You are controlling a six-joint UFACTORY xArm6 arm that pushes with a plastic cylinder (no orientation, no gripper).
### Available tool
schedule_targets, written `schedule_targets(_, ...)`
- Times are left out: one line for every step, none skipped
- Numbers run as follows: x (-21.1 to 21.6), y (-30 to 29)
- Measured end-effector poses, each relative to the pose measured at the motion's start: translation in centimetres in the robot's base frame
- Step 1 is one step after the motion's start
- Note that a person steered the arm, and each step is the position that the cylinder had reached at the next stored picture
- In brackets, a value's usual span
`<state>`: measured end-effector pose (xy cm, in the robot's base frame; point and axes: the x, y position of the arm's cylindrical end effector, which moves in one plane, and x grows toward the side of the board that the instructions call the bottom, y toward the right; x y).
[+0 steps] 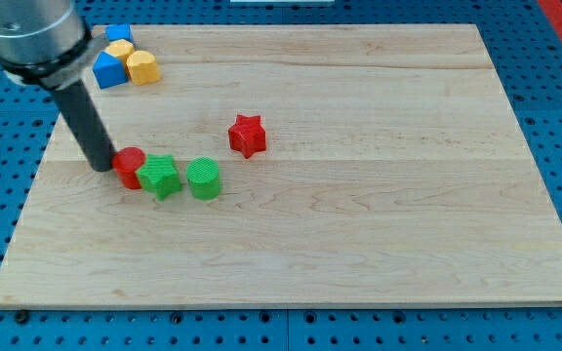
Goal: Separate the group of blocks
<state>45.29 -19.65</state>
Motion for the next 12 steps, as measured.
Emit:
schedule_targets(0.1, 4.8)
schedule_targets(0.2, 7.5)
schedule_targets(1.5, 2.8)
schedule_targets(4.2, 6.5)
schedule_targets(4.6, 17.0)
schedule_targets(5.9, 20.7)
schedule_targets(5.9, 14.1)
schedule_targets(8.0, 12.8)
schedule_targets(9.4, 19.8)
schedule_targets(9.5, 28.6)
schedule_targets(9.5, 34.1)
schedule_targets(9.5, 25.2)
